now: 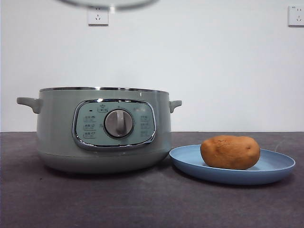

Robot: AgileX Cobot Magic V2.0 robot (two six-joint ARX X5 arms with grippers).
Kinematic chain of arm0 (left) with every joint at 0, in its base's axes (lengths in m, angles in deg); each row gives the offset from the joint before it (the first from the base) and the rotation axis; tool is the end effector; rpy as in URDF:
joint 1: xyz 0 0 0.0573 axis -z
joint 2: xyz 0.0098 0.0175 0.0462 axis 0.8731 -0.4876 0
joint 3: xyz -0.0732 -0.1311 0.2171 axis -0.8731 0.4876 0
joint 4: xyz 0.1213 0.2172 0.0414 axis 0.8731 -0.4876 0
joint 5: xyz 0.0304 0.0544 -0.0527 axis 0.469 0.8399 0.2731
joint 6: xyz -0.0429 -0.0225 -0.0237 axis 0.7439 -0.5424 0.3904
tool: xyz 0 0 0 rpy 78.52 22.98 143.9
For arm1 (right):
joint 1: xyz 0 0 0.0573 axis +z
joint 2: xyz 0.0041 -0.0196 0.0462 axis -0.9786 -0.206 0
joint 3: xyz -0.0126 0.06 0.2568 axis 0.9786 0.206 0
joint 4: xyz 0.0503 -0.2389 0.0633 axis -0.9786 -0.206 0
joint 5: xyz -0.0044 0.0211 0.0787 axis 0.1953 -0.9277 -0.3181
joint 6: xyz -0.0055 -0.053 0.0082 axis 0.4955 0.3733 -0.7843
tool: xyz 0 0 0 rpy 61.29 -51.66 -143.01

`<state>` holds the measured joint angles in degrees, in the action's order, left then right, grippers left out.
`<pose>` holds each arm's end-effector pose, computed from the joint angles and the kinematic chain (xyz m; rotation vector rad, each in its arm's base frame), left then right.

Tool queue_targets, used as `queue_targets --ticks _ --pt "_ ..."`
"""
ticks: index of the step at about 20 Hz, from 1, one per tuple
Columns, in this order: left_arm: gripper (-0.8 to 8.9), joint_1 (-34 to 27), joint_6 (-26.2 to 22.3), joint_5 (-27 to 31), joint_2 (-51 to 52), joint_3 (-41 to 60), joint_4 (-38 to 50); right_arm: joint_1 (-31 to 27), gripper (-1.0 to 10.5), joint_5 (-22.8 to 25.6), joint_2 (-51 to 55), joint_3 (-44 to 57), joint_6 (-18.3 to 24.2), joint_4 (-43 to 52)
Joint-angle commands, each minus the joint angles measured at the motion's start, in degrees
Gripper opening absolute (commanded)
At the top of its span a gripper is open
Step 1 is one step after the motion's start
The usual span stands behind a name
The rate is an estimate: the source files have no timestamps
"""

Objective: Take the potato out from the steamer,put the potato on the plate,close the lid

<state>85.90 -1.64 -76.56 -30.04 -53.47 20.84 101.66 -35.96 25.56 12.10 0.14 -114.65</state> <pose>0.2640 -0.1294 0.4556 0.1896 0.4858 -0.6404 0.1468 0.0650 0.3791 -0.0652 0.5211 0.4229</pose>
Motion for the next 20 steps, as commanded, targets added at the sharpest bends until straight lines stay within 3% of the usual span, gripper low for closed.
queue_targets --ticks 1,12,20 --pt "-0.08 0.0 1.3 0.3 0.4 7.0 7.9 0.0 4.7 0.9 0.0 -0.1 -0.6 -1.4" --pt "-0.08 -0.1 3.4 5.2 0.4 31.8 30.8 0.0 4.7 0.9 0.0 -0.1 -1.0 -3.3" --pt "-0.09 -0.1 4.8 3.8 0.4 38.3 38.4 0.0 4.7 0.9 0.0 -0.1 -1.2 -3.3"
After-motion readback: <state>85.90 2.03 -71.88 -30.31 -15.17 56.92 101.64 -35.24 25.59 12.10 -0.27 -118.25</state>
